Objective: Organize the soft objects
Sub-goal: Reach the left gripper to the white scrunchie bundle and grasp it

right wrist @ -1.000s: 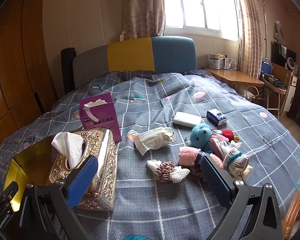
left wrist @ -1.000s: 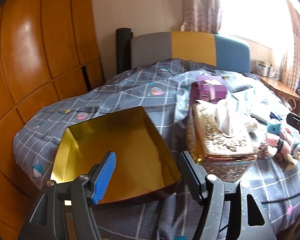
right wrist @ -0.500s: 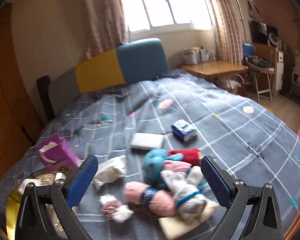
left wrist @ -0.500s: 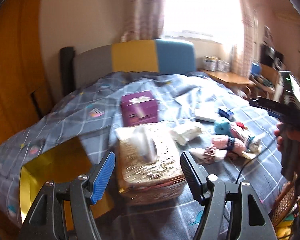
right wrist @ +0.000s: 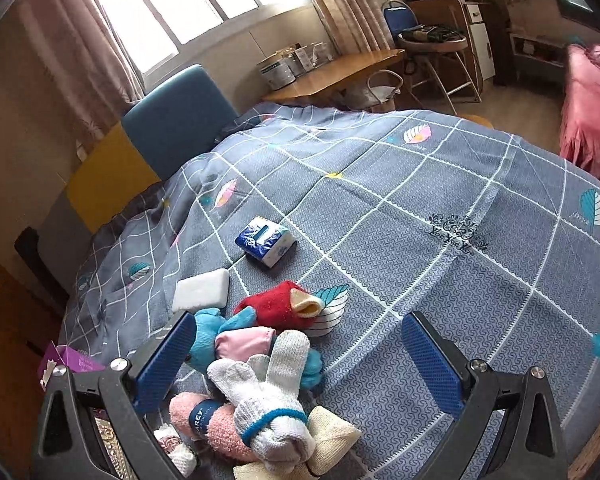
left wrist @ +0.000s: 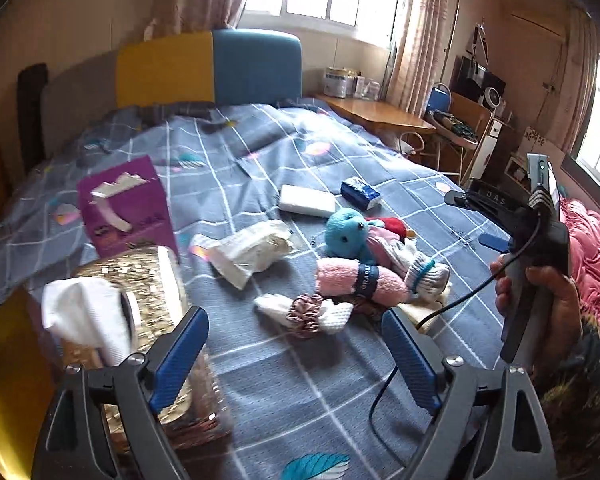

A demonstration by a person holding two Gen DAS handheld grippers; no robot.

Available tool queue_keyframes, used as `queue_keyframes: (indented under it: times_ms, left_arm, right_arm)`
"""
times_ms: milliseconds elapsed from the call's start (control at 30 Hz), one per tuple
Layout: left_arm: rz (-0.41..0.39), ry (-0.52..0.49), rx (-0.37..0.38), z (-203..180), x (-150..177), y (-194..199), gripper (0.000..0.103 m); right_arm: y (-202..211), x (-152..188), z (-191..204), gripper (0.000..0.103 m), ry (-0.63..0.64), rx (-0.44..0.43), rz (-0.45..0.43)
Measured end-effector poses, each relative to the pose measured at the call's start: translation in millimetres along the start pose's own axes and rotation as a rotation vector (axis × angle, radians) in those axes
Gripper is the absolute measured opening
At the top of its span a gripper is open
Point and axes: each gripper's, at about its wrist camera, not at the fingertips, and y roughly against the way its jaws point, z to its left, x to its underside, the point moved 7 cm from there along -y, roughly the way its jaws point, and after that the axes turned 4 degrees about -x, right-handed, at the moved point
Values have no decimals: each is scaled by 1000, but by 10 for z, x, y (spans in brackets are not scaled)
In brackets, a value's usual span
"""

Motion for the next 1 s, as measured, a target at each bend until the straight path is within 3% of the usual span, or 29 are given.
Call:
queue_keyframes:
  times_ms: [133,267,367,600,667,700,800,1000]
  left_arm:
    - [60,-20,11,-101,-49,-321,96]
    - [191,-40,14,-244,38,-690,96]
    - [279,-7,22,-293,138,-986,96]
    - [374,72,-39,-219,255,-1496,95]
    - [391,80,-64,-181,320,-1582,84]
    - [394,90,-57,-168,354,-1595,64]
    - [352,94,-25,-144,372,-1500,51]
    - [269,3,9,-195,418,-1081,46]
  right_arm:
    - [-40,48,54,103,7,-29,36]
    - [-107,120,127,103,25,-55,81]
    - [-121,142,158,103,40,-61,90]
    - [-140,158,164,103,24,-90,107]
    - [-146,164,161,103,21,-94,112]
    - [-145,170,162,103,22,-96,115]
    - [-133,173,181,103,34,-94,112]
    - [-117,195,274,103,77,-107,111]
